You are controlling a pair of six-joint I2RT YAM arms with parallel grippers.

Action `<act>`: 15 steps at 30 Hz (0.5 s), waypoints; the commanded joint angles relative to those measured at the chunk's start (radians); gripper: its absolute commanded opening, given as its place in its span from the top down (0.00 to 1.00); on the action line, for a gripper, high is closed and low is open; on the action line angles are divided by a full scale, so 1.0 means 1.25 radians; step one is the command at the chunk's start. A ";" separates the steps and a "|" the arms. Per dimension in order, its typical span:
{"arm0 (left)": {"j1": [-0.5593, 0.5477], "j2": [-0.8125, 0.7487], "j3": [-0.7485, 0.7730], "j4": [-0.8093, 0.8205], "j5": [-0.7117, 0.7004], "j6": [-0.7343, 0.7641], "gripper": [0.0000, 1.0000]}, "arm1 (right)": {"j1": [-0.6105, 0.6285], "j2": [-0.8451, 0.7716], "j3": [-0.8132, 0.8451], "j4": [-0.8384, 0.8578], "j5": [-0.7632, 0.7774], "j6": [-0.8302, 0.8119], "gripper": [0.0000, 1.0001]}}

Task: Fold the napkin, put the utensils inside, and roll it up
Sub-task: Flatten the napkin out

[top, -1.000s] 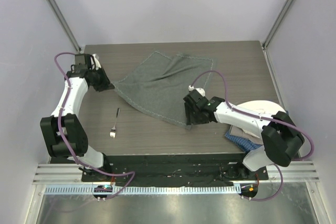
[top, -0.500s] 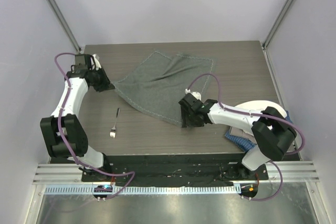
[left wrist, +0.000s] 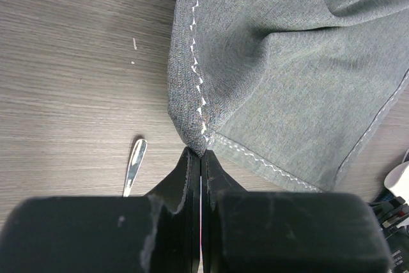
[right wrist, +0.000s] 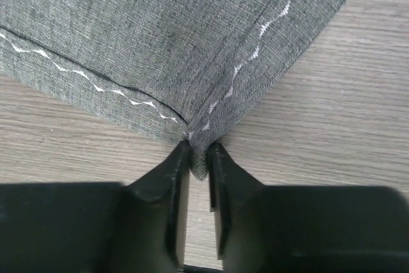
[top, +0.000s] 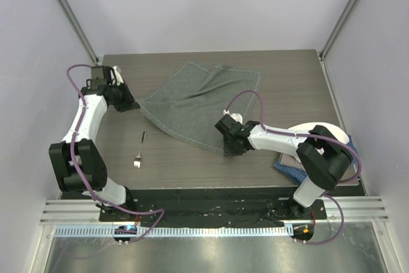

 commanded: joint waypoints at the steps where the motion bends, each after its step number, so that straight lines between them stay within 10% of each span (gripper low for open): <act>1: 0.003 -0.036 0.007 0.004 0.017 0.005 1.00 | 0.004 0.003 0.015 0.005 0.022 -0.014 0.83; 3: 0.003 -0.036 0.014 0.004 0.019 0.001 1.00 | 0.004 -0.017 0.042 -0.012 0.034 -0.026 0.99; 15: 0.003 -0.057 0.324 -0.039 0.025 -0.064 1.00 | -0.068 -0.237 0.377 -0.125 0.240 -0.232 0.99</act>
